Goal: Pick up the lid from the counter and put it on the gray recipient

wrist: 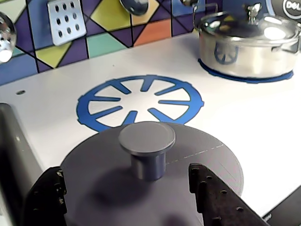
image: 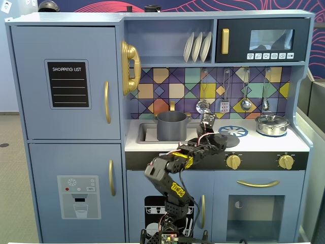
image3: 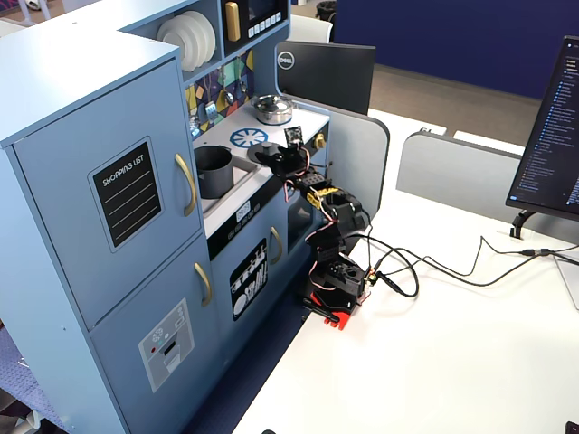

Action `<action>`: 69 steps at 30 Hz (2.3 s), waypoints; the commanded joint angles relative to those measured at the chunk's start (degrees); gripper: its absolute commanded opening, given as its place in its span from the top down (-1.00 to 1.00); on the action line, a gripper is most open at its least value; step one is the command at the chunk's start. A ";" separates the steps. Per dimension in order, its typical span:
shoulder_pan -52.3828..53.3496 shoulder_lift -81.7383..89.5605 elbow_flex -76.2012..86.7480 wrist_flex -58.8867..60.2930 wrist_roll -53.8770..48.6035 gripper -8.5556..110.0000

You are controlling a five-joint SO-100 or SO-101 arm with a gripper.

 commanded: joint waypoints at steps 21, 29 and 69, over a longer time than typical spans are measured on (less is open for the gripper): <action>-0.53 -15.21 -15.38 -4.75 -0.79 0.65; -1.32 -18.19 -18.63 -2.11 0.26 0.86; -24.08 -7.29 -43.95 22.85 -1.67 0.86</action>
